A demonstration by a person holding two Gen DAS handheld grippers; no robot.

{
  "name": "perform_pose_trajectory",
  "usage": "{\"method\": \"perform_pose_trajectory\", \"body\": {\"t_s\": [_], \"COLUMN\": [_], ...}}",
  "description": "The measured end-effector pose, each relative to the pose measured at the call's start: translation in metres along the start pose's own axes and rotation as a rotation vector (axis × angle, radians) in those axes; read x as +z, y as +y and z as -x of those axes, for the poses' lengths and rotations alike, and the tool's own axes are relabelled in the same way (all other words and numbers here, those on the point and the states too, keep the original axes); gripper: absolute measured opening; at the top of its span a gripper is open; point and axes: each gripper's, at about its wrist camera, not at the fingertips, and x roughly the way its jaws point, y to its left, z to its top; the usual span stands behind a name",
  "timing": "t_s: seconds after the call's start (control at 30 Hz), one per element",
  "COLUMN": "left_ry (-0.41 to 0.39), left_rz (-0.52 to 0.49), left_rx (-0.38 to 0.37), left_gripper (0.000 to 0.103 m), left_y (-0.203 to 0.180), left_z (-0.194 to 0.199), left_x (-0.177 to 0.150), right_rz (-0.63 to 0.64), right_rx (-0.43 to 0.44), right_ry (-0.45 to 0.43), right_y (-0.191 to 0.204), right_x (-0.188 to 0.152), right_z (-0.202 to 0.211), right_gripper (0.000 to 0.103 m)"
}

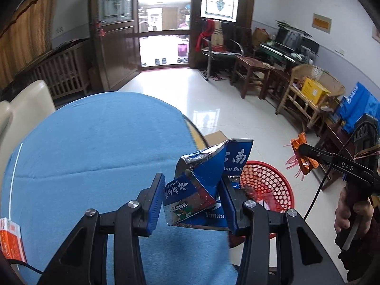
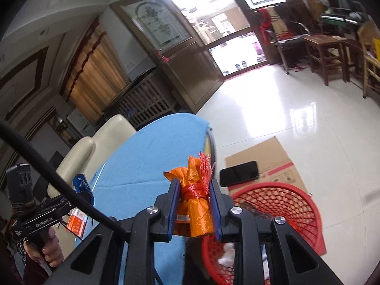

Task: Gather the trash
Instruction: 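Carry the blue packet and orange mesh bag to the red basket with both grippers, then open both grippers over the red basket to drop the bag and packet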

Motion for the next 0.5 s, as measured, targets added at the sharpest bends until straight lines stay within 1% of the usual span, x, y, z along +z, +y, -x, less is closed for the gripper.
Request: {"method": "perform_pose_trajectory", "body": {"t_s": [0.1, 0.2, 0.37, 0.43, 0.5], "left_ry": [0.022, 0.054, 0.104, 0.121, 0.141], "left_rz": [-0.039, -0.067, -0.093, -0.099, -0.102], "left_rx": [-0.020, -0.042, -0.099, -0.108, -0.127], "left_gripper": [0.047, 0.047, 0.048, 0.049, 0.055], "left_y": [-0.023, -0.046, -0.073, -0.082, -0.089], "left_z": [-0.012, -0.023, -0.041, -0.049, -0.057], "left_x": [0.001, 0.000, 0.001, 0.001, 0.000], "right_rz": [-0.043, -0.067, -0.108, -0.134, -0.156], "right_rx": [-0.009, -0.019, -0.029, -0.031, -0.037], "right_ry": [-0.013, -0.014, -0.002, 0.000, -0.001], "right_y": [-0.025, -0.041, -0.064, -0.072, -0.079], "right_x": [-0.003, -0.010, -0.021, -0.023, -0.024], "right_z": [0.011, 0.018, 0.018, 0.017, 0.017], "right_gripper": [0.026, 0.026, 0.028, 0.029, 0.029]}}
